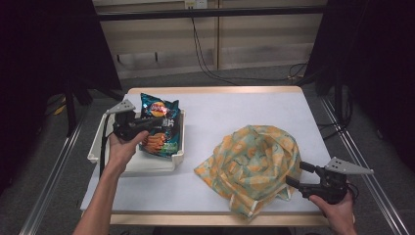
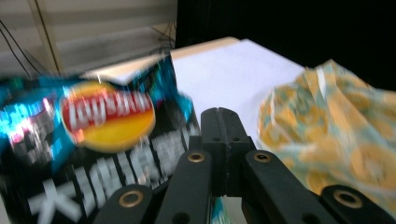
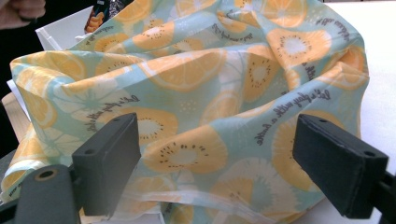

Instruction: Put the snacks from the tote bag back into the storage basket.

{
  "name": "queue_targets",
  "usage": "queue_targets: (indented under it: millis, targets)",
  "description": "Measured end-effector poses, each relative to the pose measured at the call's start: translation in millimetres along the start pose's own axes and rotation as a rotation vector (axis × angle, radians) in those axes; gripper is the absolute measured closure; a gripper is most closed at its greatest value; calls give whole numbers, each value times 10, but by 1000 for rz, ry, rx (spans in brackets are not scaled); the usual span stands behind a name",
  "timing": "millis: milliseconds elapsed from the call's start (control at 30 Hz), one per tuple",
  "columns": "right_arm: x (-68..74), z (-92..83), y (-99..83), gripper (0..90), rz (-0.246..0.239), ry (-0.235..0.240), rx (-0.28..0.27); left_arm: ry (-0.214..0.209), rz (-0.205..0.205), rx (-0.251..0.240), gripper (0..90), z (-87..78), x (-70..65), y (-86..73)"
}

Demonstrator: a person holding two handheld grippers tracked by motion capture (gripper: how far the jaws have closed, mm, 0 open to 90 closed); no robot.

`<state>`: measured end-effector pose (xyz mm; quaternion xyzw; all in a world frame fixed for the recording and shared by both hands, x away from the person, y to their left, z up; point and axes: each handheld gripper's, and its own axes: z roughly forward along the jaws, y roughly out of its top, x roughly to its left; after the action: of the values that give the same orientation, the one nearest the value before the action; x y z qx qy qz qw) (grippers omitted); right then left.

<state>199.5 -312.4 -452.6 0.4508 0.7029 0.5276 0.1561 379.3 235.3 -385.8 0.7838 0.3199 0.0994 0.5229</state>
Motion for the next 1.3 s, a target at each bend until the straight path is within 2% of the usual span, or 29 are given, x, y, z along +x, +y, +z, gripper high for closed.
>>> queue_targets:
  millis: [200, 367, 500, 733, 867, 900, 1000, 1067, 1133, 1167, 1267, 1300]
  targets:
    - [14, 13, 1, 147, -8, 1, 3, -2, 2, 99, 900, -19, -32, -354]
    - [14, 26, 6, 147, -7, 1, 4, 27, 19, 204, 900, 42, -48, -570]
    - [9, 30, 6, 149, -5, 2, 6, 35, 2, 235, 900, 74, 21, -682]
    - [14, 45, 9, 149, -12, 2, 8, 23, 1, 319, 900, 254, 48, -670]
    - [5, 41, -1, 149, -5, 2, 13, 46, 56, 378, 900, 362, -32, -608]
    - [3, 39, -2, 149, -5, 2, 12, 51, 53, 387, 900, 379, -33, -602]
    - [2, 23, 0, 149, -11, 2, 6, 58, 33, 397, 900, 403, 37, -605]
    - [-3, 17, -5, 149, -7, 1, 8, 70, 40, 414, 900, 409, 68, -618]
    - [-8, 14, -9, 149, -6, 0, 8, 71, 30, 417, 900, 398, 107, -628]
    - [-9, 13, -9, 149, -6, -1, 8, 85, 34, 413, 900, 382, 135, -627]
    - [-3, 10, -6, 149, -7, -3, 5, 90, 10, 404, 900, 348, 181, -625]
    - [-3, 11, -5, 149, -8, -2, 8, 107, 16, 405, 900, 339, 203, -623]
